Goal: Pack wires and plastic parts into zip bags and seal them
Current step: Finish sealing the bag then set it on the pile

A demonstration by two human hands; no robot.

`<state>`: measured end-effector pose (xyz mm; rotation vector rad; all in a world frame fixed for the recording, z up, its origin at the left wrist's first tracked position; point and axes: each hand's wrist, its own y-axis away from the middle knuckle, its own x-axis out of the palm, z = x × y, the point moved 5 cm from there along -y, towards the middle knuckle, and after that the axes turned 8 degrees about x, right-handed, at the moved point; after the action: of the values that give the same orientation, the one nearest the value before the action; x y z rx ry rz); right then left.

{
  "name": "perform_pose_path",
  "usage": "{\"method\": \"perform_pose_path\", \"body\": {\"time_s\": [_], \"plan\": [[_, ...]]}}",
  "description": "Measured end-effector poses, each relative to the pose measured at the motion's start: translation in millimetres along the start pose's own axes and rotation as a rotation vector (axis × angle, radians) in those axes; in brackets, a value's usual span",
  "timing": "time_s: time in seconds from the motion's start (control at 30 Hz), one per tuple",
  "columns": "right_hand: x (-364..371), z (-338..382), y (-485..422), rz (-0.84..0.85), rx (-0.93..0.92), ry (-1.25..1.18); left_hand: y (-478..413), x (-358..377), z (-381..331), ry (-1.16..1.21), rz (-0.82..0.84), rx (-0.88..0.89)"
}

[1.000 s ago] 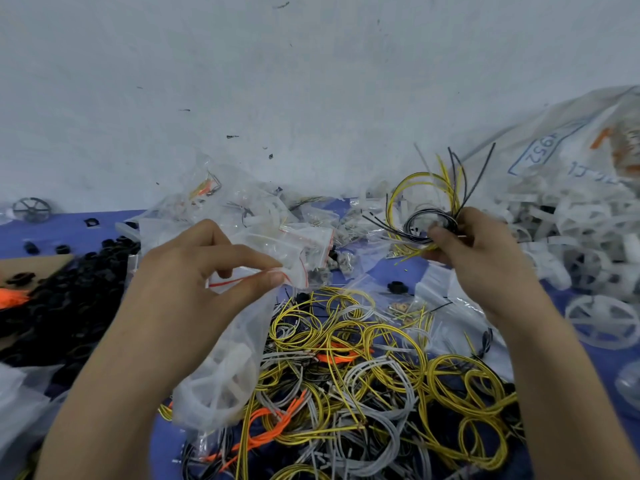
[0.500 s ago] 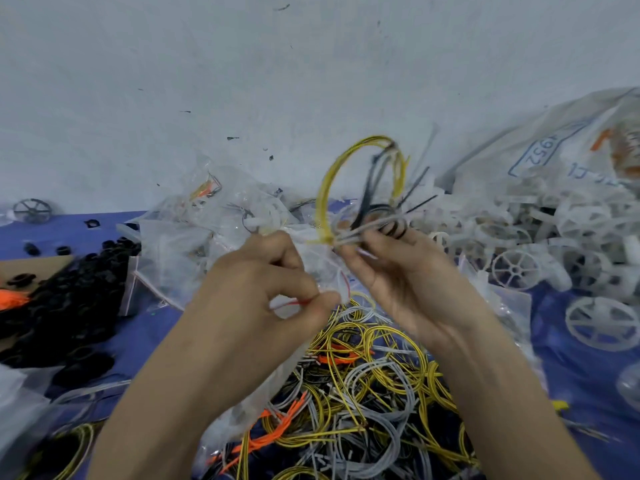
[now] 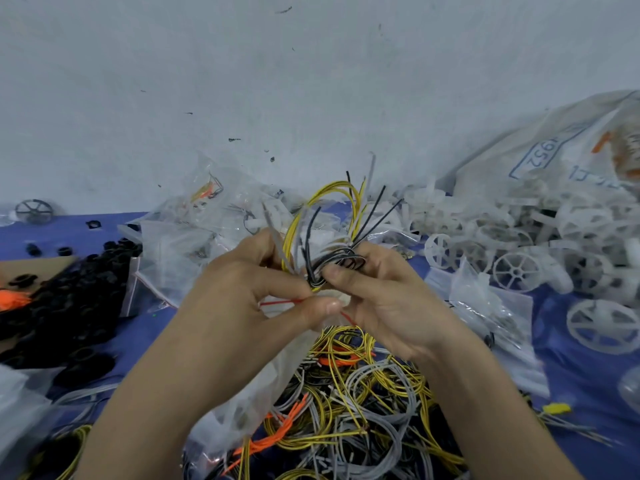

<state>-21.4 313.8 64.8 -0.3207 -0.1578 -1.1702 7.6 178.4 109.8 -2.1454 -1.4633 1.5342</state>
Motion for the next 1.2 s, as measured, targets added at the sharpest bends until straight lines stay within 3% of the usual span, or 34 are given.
{"method": "perform_pose_path", "body": {"time_s": [0.3, 0.37, 0.43, 0.53, 0.6, 0.67, 0.83, 0.93, 1.07, 1.2], "plan": [[10.9, -1.8, -0.3, -0.144, -0.069, 1.181, -2.1, 4.8, -0.1, -0.069, 0.036, 0.001], [11.1, -0.9, -0.3, -0.203, -0.019, 1.52, -2.2, 8.7, 0.1, -0.033, 0.051, -0.021], [7.7, -3.2, -3.8, -0.241, 0.085, 1.667, -4.2, 13.2, -3.5, -0.018, 0.043, -0.016], [2.8, -20.6, -12.6, -0.201, 0.305, 1.745, -7.7, 21.3, -15.2, -0.051, 0.043, 0.053], [4.5, -23.6, -10.6, -0.155, 0.333, 1.749, -9.4, 25.1, -21.2, -0.058, 0.052, 0.077], [7.8, -14.0, -3.3, -0.105, 0.269, 1.658, -10.0, 24.8, -24.7, -0.064, 0.044, 0.097], [13.1, 21.1, 17.2, -0.031, 0.036, 1.131, -9.2, 14.9, -28.9, -0.039, -0.021, 0.137], [16.2, 22.4, 17.9, 0.03, 0.069, 0.988, -7.7, 8.3, -31.8, -0.015, -0.07, 0.191], [17.1, -10.1, 16.1, 0.121, 0.28, 1.365, -8.4, 11.7, -37.2, -0.042, -0.069, 0.228], [22.9, -13.5, 18.4, 0.05, 0.234, 1.389, -9.2, 17.8, -36.9, -0.02, -0.028, 0.196]]}}
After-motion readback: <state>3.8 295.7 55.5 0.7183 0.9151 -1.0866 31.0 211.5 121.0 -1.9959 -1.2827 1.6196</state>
